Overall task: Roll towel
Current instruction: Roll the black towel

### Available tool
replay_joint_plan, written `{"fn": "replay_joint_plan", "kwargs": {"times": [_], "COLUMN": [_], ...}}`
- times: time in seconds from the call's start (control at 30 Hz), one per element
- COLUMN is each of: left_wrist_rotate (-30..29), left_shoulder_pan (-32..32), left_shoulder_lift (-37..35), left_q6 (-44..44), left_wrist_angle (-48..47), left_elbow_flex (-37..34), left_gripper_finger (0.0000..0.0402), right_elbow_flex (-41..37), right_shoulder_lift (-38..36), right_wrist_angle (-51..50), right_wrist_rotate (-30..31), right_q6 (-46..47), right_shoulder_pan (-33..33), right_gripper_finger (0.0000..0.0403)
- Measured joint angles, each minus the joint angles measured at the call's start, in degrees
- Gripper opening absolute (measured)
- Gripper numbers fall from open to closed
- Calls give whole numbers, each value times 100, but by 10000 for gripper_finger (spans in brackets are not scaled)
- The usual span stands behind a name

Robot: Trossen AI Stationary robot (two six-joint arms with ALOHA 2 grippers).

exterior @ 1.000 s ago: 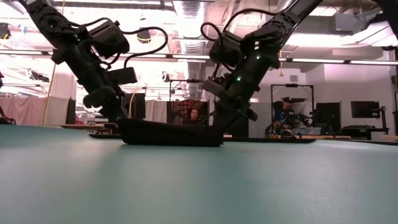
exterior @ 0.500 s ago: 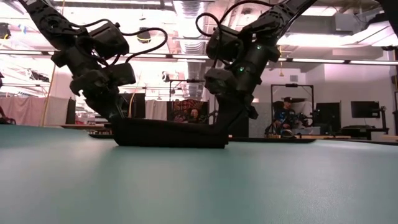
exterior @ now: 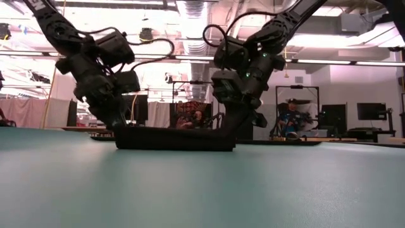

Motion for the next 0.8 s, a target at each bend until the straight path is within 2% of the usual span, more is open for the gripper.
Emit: {"fn": "replay_joint_plan", "kwargs": {"times": [0.13,0.33,0.57,0.8], "left_wrist_rotate": [-194,-129,226,321], "left_shoulder_pan": [0,0,9,49], "left_shoulder_lift": [505,958,786,152], "left_q6": [11,2,-189,-272], "left_wrist_angle": [363,607,505,263], "left_elbow_flex": [4,55,50,44], "left_gripper_finger": [0,0,0,0], "right_elbow_flex": [-192,-371,-452,-205], "right_shoulder_lift": [0,-15,-103,-388], "right_wrist_angle": [27,71,117,119], "right_wrist_rotate": [317,382,389,324], "right_q6": [130,207,156,12], "right_shoulder_pan": [-3,-89,-198,-105], "right_gripper_finger": [19,19,19,19]}}
